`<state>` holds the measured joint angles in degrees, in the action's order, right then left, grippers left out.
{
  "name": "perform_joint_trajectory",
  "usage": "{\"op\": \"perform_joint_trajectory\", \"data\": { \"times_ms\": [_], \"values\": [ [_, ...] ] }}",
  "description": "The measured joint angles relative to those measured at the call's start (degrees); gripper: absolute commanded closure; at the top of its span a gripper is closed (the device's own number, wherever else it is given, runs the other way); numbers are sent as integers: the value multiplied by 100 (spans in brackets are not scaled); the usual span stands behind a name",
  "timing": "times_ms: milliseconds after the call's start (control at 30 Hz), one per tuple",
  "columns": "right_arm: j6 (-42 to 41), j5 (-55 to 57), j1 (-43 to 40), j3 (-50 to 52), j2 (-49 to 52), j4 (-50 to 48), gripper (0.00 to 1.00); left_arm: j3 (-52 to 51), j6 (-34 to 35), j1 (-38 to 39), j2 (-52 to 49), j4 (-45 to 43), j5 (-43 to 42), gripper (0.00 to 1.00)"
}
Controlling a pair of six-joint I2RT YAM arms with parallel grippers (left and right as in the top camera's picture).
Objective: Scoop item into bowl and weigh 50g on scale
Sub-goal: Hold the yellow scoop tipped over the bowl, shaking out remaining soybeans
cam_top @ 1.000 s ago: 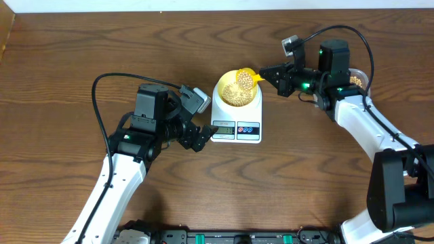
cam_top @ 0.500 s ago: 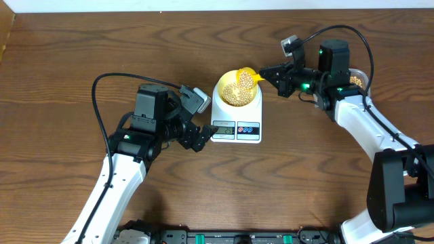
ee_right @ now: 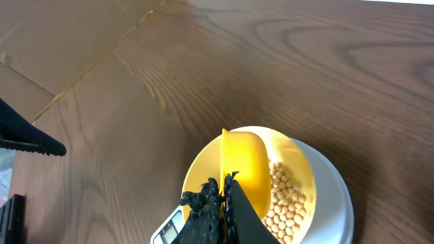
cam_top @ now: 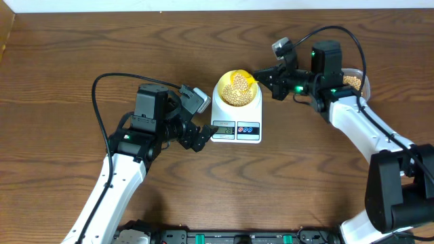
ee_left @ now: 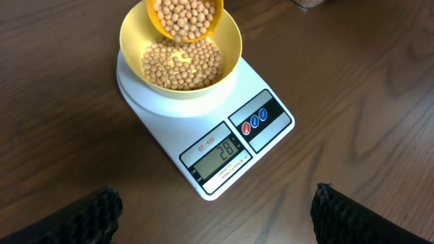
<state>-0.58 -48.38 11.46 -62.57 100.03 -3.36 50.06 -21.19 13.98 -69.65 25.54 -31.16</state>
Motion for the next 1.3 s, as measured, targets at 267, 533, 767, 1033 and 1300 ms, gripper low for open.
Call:
{"op": "perform_joint_trajectory", "data": {
  "times_ms": [267,533,767,1033,1300],
  "values": [
    [44,98,2,0,0,0,99,0,0,0,0,0,0,9],
    [219,164,2,0,0,2,99,0,0,0,0,0,0,9],
    [328,175,2,0,0,2,99,0,0,0,0,0,0,9],
    [422,177,2,0,0,0,99,0,0,0,0,0,0,9],
    [446,181,2,0,0,2,99,0,0,0,0,0,0,9]
  ]
}}
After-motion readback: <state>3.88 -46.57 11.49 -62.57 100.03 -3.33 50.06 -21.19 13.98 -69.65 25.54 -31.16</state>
